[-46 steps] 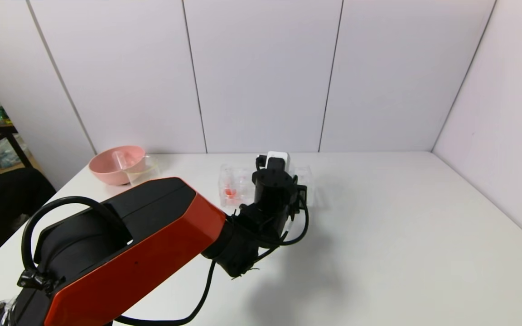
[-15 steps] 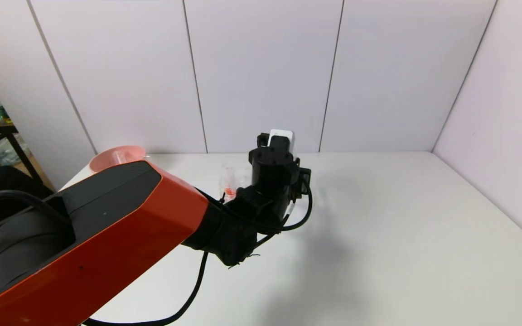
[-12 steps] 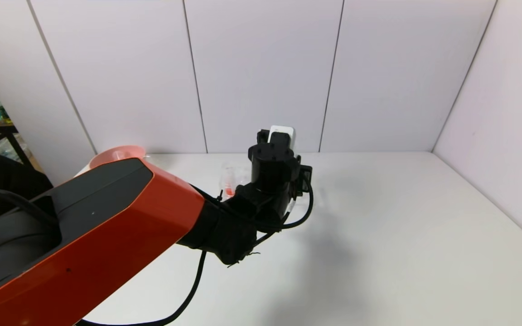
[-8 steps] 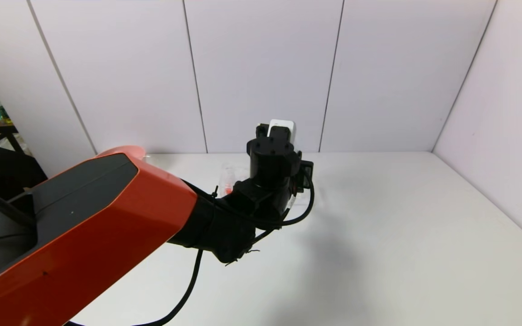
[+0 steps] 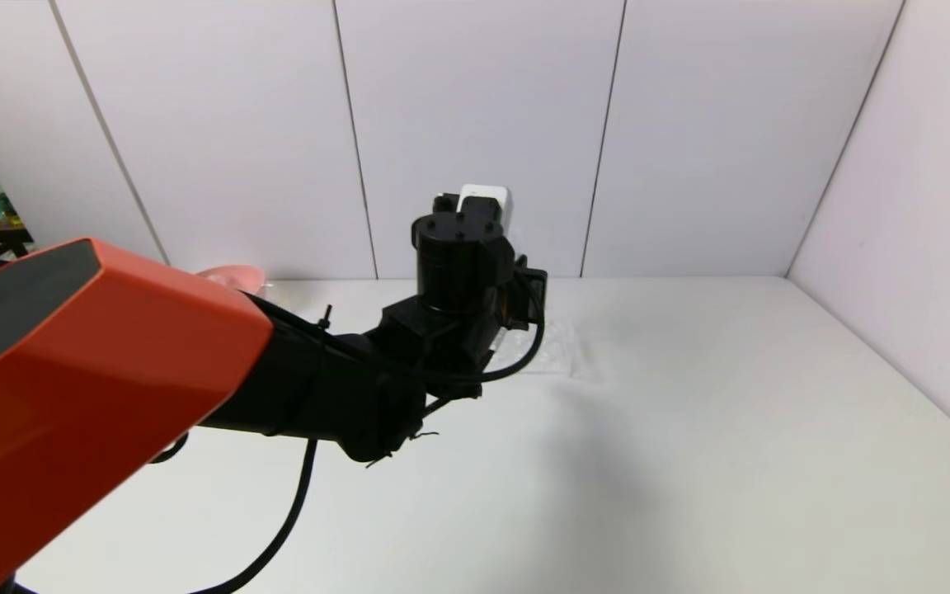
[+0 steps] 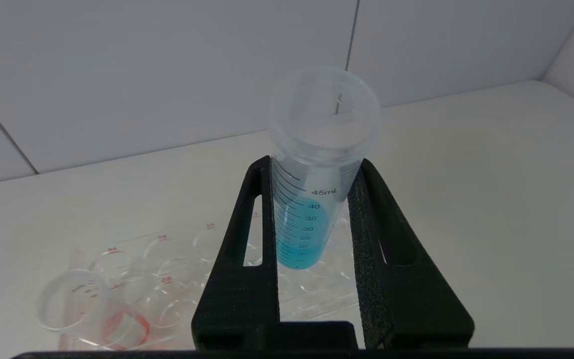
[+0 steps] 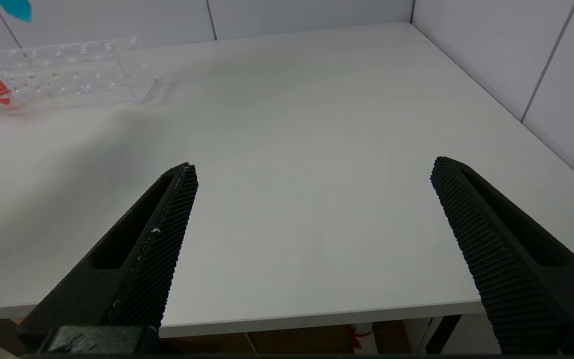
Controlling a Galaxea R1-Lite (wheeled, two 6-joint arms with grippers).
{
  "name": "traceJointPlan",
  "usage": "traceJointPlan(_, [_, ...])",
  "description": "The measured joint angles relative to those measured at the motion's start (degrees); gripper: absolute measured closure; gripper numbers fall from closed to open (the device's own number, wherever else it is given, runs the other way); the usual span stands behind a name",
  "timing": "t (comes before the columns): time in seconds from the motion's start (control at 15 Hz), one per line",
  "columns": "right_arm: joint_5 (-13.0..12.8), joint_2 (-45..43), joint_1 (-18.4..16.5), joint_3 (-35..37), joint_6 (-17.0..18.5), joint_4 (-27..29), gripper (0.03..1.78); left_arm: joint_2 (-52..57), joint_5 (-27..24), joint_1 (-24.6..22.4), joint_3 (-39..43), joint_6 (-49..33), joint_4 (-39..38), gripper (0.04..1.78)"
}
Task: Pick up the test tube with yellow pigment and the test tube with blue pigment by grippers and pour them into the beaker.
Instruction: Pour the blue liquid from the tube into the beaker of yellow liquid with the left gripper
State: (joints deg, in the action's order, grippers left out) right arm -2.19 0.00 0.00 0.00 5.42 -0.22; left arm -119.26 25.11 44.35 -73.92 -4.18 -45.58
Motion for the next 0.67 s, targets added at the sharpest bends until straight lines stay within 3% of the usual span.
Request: traceJointPlan(0.67, [0.0,0.0,0.0,0.0,0.0,0.0,0.10,11.1,-1.4,-9.8,7.1,0.7,1.8,1.38])
